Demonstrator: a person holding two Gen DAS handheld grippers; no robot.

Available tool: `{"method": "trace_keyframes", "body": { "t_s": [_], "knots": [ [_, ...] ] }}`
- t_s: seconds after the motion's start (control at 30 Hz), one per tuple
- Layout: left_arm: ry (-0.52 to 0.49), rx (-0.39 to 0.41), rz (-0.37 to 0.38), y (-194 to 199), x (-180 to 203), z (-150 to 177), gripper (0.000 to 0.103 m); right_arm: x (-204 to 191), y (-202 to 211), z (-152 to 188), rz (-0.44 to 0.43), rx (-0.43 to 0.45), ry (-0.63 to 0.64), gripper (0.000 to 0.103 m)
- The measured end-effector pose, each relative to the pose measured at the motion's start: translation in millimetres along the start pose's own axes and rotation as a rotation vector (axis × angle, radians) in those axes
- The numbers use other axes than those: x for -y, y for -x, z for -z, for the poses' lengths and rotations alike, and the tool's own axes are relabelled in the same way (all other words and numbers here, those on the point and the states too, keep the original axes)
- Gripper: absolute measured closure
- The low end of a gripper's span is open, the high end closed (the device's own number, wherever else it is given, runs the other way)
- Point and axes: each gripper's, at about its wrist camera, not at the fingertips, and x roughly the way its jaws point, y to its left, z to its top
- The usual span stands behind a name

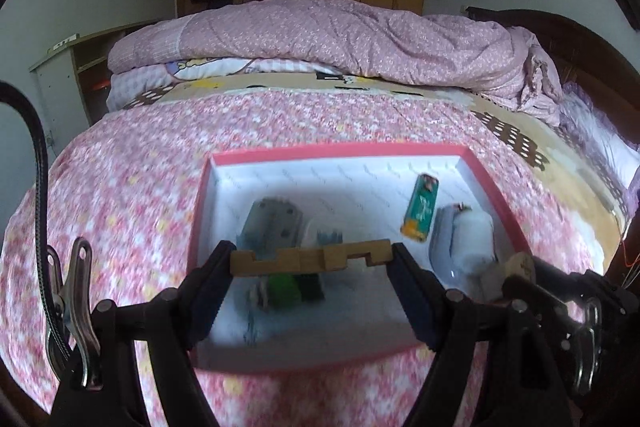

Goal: Organize rigid objects
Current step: 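Carry the stick and chess piece over the tray with both tools, then lower the stick and chess piece into the tray and open both tools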

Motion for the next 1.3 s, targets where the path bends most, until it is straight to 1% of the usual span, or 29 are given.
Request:
{"method": "trace_keyframes", "body": {
  "t_s": [0.13,0.33,0.5,0.67,0.77,0.87,0.9,0.93,1.1,1.2,1.3],
  "knots": [
    [-0.036,0.007,-0.029,-19,4,-13,0.022,3,-11,-17,0.012,0.003,0.018,0.07],
    [-0.02,0.004,-0.01,-42,2,-26,0.022,8,-30,-40,0.03,-0.001,0.02,0.07],
    [0.002,-0.037,0.015,-59,-2,-27,0.022,12,-47,-54,0.044,-0.014,0.031,0.07],
    [0.02,-0.077,0.008,-67,-4,-24,0.022,16,-58,-57,0.039,-0.024,0.011,0.07],
    [0.025,-0.076,0.004,-65,-3,-24,0.022,14,-61,-56,0.047,-0.04,0.016,0.069],
    [0.022,-0.068,-0.003,-60,-2,-24,0.022,11,-59,-53,0.037,-0.042,0.034,0.067],
    [0.023,-0.065,-0.004,-57,-2,-24,0.022,10,-58,-53,0.036,-0.04,0.039,0.065],
    [0.022,-0.064,-0.004,-55,-2,-24,0.022,8,-55,-52,0.034,-0.036,0.044,0.062],
    [0.003,-0.056,-0.009,-36,3,-19,0.022,-1,-39,-48,0.024,-0.012,0.056,0.058],
    [0.013,-0.053,0.005,-22,5,-14,0.022,-6,-29,-44,0.011,-0.004,0.053,0.053],
    [0.019,-0.042,0.002,-6,6,-9,0.022,-11,-17,-39,0.002,0.003,0.056,0.05]
  ]
}}
